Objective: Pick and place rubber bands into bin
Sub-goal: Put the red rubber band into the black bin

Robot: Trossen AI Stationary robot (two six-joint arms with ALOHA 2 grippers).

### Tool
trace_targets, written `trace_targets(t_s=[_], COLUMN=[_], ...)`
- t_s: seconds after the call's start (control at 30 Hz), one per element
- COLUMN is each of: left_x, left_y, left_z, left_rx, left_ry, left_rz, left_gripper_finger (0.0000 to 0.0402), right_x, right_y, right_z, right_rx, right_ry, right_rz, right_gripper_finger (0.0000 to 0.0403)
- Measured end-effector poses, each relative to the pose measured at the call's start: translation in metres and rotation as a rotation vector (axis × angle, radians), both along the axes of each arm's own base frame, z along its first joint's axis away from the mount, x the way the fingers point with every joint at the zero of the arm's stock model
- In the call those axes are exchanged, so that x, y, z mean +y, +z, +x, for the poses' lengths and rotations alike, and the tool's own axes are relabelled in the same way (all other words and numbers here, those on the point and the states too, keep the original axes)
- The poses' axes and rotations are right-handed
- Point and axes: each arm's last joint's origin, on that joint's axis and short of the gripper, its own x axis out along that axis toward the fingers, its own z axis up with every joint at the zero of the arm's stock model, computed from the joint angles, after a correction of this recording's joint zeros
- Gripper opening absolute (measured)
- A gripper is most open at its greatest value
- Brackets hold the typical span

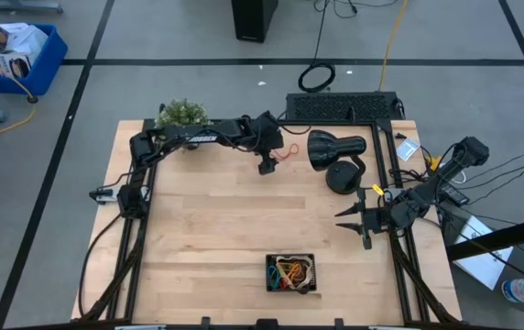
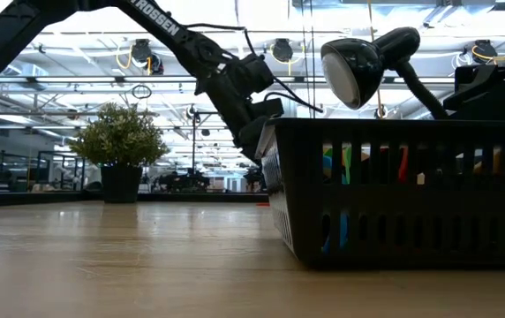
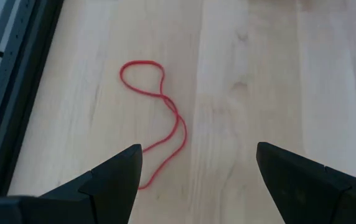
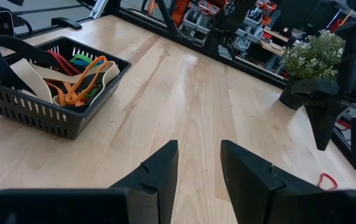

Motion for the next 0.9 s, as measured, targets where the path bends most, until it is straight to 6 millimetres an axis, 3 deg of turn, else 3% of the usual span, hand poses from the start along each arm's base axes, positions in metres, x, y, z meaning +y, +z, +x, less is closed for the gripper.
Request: trace_targets(t_s=[0.5,0.9], left_x=[0.005,0.007], left_y=[0.038,0.029], left_z=[0.0,0.006], left_rx=[0.096,0.112], left_ry=[-0.013,-0.015], left_rz=[0.062,0.034], left_gripper_finger=[0.0324,0.0324], right_x=[0.0,0.0], right_y=[0.0,0.0], right_z=[0.0,0.0], right_rx=[0.001,0.0], right_ry=[0.0,0.001], right_rz=[0.003,-0.003], right_gripper_finger=[0.0116,0.0116])
